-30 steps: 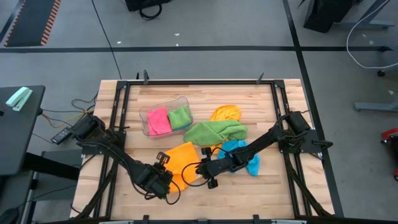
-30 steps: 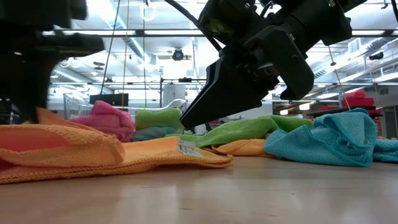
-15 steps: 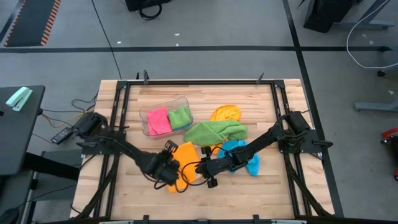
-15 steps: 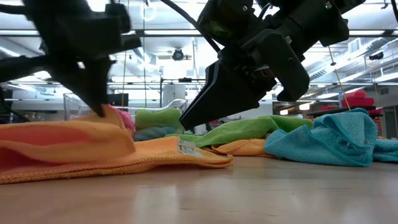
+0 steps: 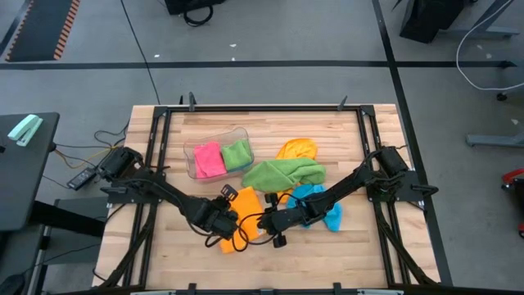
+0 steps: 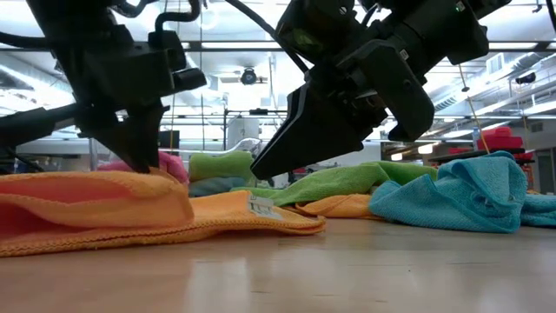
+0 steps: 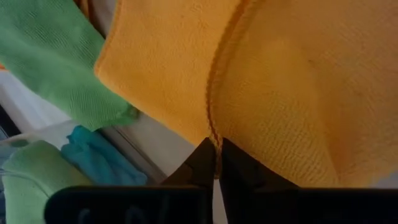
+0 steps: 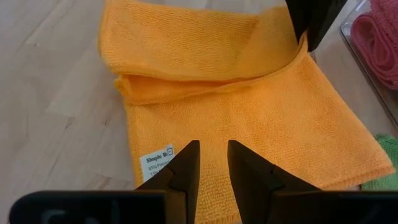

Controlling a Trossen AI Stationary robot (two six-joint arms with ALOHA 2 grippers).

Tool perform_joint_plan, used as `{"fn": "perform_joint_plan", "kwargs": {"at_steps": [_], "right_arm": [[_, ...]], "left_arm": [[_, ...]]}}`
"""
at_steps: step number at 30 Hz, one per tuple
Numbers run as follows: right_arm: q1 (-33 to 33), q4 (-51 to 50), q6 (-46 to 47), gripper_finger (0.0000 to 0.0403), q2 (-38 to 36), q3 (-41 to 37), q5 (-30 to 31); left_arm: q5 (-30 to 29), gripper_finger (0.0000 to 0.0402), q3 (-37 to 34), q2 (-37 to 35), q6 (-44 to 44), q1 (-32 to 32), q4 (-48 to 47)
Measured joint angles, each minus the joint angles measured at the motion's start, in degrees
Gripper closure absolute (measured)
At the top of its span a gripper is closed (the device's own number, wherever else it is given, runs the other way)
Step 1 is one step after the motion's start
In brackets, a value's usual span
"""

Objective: Fold microfiber towels
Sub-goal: Fold the bottom yellow microfiber towel

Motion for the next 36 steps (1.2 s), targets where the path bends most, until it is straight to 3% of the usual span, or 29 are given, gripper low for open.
{"fn": "perform_joint_plan", "kwargs": {"at_steps": [4,12,18,23,30,36], "right_arm": [[0.0,0.0,0.0,0.0311,0.0,0.0,0.0],[0.0,0.0,0.2,0.0311,0.0,0.0,0.0],[0.0,0.0,0.5,0.0311,0.0,0.0,0.0],[0.0,0.0,0.5,0.0311,0.0,0.0,0.0],[0.0,-0.3,0.8,0.0311,0.0,0.0,0.0],[0.1,-0.4,1.6,0.0311,0.0,0.0,-0.3]], "left_arm": [[0.1,0.0373,0.0,0.0,-0.2,0.7,2.5],[0.8,0.0318,0.0,0.3,-2.4,2.4,6.0],[0.5,0.0276,0.2,0.2,-7.7,3.5,4.3],[-1.1,0.0254,5.1,-0.9,-13.0,2.3,-3.6],[13.7,0.0271,6.1,-3.3,-26.8,2.7,-10.3],[15.1,0.0291,4.5,-3.5,-38.7,2.8,-13.8]]}}
